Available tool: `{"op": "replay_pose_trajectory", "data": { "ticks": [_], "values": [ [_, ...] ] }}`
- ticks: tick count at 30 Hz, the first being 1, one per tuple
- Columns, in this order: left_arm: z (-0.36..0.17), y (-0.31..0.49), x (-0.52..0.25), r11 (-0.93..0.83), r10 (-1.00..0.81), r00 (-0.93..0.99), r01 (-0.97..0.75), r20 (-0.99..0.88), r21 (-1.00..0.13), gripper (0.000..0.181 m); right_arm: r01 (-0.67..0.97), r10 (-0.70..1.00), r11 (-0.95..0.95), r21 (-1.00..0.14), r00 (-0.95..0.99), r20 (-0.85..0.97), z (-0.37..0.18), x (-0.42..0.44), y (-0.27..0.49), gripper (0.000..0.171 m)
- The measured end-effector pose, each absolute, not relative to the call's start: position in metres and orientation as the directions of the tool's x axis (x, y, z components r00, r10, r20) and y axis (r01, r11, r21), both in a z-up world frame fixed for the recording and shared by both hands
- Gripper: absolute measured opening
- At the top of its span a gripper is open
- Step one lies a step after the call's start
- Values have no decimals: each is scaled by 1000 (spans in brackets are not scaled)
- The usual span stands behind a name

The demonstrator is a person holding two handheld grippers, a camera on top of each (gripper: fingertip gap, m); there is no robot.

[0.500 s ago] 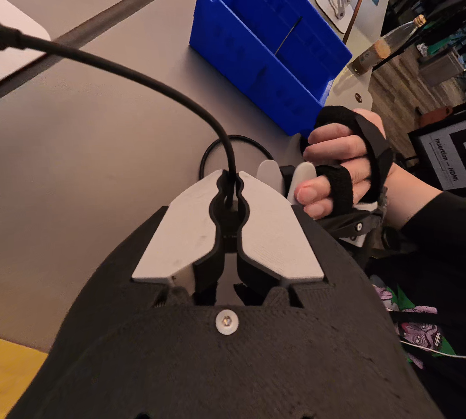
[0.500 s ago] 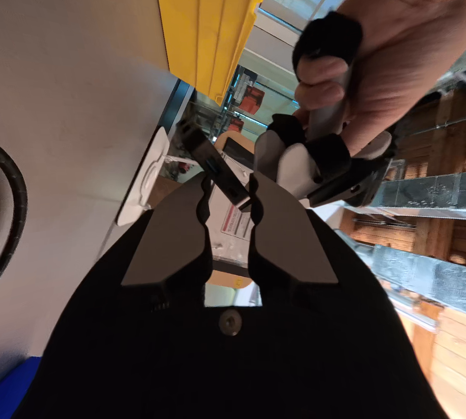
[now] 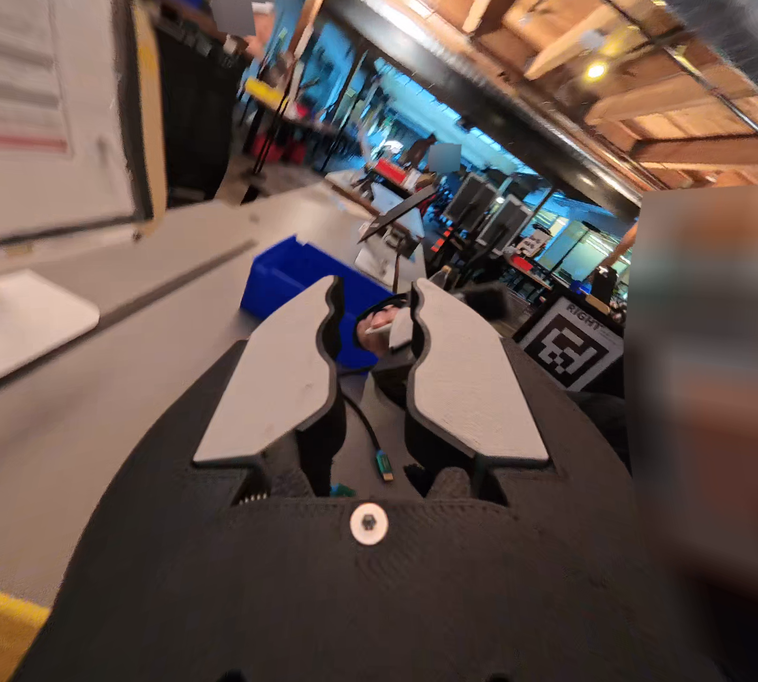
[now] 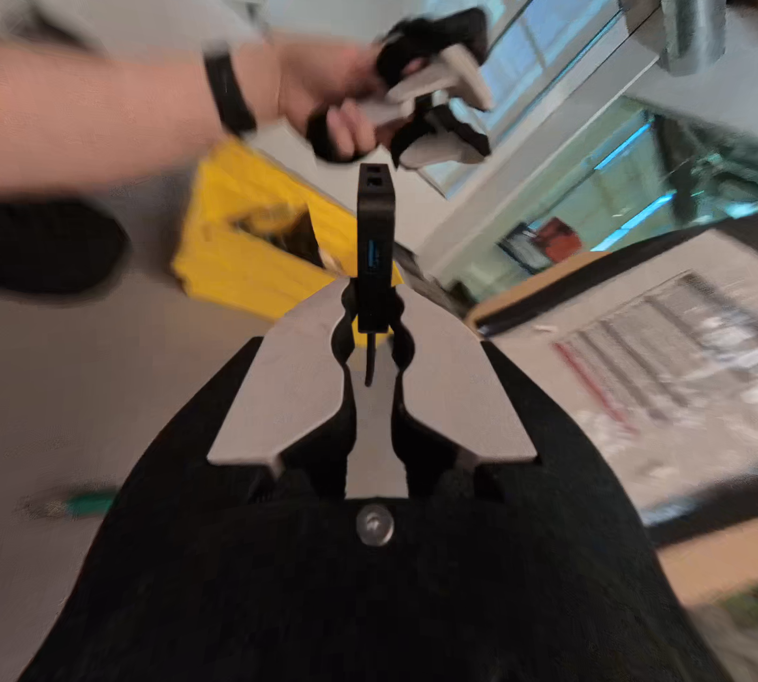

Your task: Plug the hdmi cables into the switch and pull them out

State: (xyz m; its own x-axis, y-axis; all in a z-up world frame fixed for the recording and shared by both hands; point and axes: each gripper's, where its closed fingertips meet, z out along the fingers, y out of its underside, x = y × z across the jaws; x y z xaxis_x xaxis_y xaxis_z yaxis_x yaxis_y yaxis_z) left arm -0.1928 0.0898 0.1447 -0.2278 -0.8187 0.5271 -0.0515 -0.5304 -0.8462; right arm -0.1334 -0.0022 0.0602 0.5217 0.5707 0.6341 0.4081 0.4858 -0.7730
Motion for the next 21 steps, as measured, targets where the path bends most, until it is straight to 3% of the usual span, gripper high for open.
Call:
{"op": "replay_pose_trajectory", "data": {
  "ticks": [2, 4, 9, 16, 19, 21],
  "values": [
    [165, 78, -208, -447, -860, -295, 43, 416, -894, 30, 98, 751, 418, -903, 521, 405, 83, -132, -17, 15],
    [177, 66, -212, -367, -897, -312, 131, 313, -921, 31, -140, 864, 336, -931, 439, 246, 98, -126, -29, 15],
    [173, 13, -186, -138, -927, -364, 118, 86, -983, 38, -420, 972, 182, -889, 210, 100, 109, -114, -46, 14],
    [135, -48, -132, 242, -908, -351, 4, -228, -970, 49, -559, 990, 137, -818, 107, 92, 114, -99, -54, 15],
    [121, -51, -112, 345, -906, -279, -50, -319, -937, 40, -553, 986, 161, -818, 120, 113, 111, -101, -53, 15],
    [118, -53, -106, 379, -897, -260, -36, -357, -925, 16, -543, 982, 169, -822, 167, 91, 108, -100, -44, 15]
  ]
}}
